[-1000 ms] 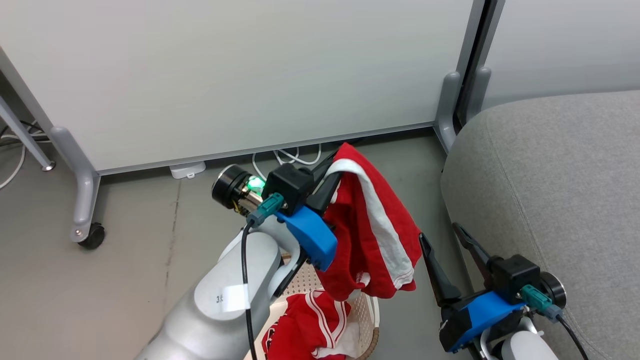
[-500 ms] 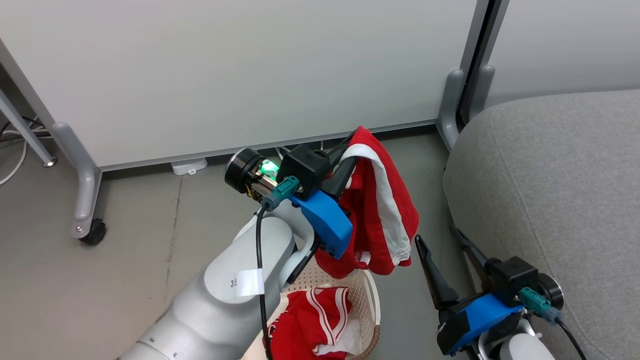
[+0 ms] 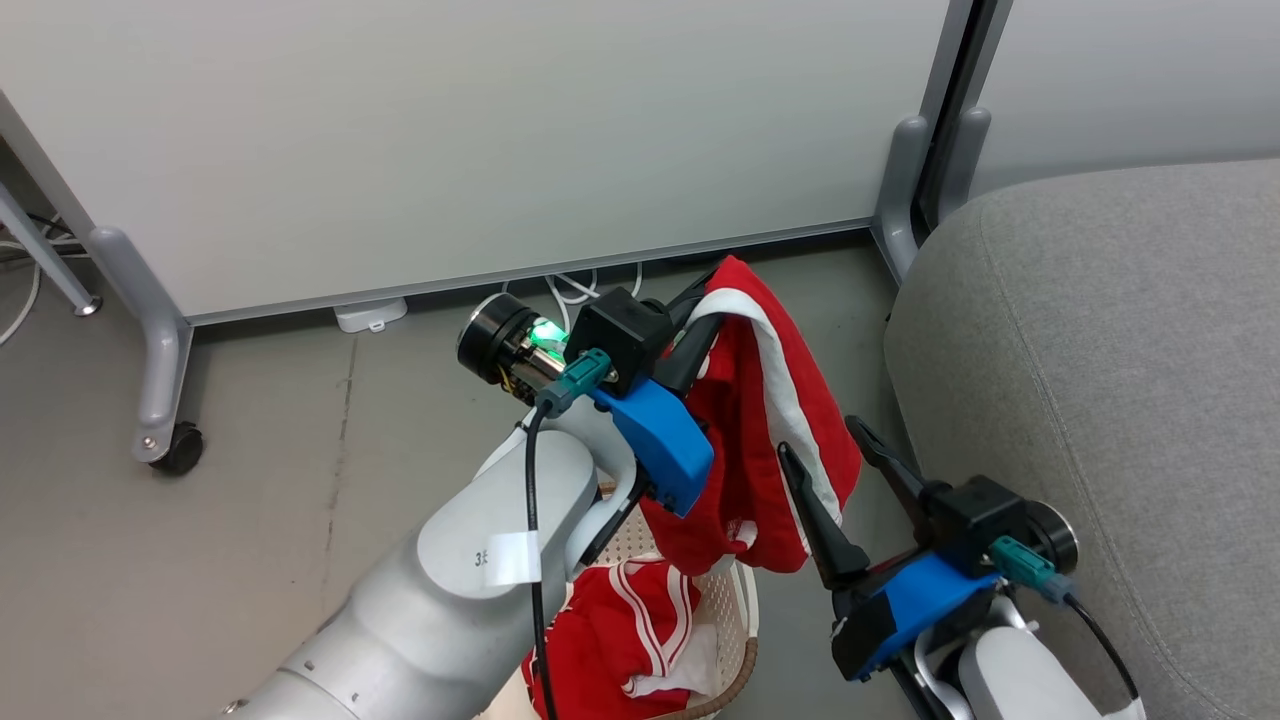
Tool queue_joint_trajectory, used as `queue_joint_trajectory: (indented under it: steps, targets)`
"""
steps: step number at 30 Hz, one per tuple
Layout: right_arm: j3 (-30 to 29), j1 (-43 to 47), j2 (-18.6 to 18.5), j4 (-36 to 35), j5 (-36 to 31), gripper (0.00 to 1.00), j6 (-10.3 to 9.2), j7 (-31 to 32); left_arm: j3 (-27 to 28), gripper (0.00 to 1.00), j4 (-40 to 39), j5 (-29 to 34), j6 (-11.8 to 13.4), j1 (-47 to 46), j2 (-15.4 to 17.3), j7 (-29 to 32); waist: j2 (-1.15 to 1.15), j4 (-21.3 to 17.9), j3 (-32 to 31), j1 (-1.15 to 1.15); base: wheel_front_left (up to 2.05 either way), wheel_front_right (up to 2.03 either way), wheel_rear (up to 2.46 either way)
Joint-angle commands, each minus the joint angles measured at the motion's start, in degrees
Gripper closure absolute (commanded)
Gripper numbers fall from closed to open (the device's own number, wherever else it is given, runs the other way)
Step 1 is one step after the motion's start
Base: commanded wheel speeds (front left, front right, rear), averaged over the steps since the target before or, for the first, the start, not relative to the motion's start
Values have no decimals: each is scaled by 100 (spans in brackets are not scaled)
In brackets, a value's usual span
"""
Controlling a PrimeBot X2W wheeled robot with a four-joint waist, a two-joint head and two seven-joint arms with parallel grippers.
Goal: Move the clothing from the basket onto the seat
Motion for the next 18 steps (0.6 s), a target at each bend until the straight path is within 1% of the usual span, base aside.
queue_joint_trajectory:
  steps: [1, 7, 11, 14, 15, 18]
  targets:
    - [102, -155, -14, 65, 25, 0, 1, 13, -43, 100, 2, -38, 39, -108, 1, -36, -1, -1, 10, 0, 0, 0, 0]
    - [402, -696, -15, 474, 52, 0, 1, -53, -188, 100, -6, -125, 66, -161, 2, -43, -1, 21, 33, 0, 0, 0, 0]
    - [438, -1074, -15, 813, 140, 0, 1, -93, -281, 100, -14, -184, 85, -189, 2, -43, -1, 44, 45, 0, 0, 0, 0]
    - [516, -1342, -15, 1142, 186, 0, 1, -98, -342, 100, -45, -244, 72, -214, 2, -44, -1, 65, 51, 0, 0, 0, 0]
    - [567, -1503, -14, 1406, 220, 0, 1, -123, -390, 100, -65, -282, 72, -228, 1, -45, -1, 90, 53, 0, 0, 0, 0]
    - [614, -1702, -14, 1788, 212, 0, 1, -183, -451, 100, -100, -319, 77, -246, 1, -45, -1, 127, 46, 0, 0, 0, 0]
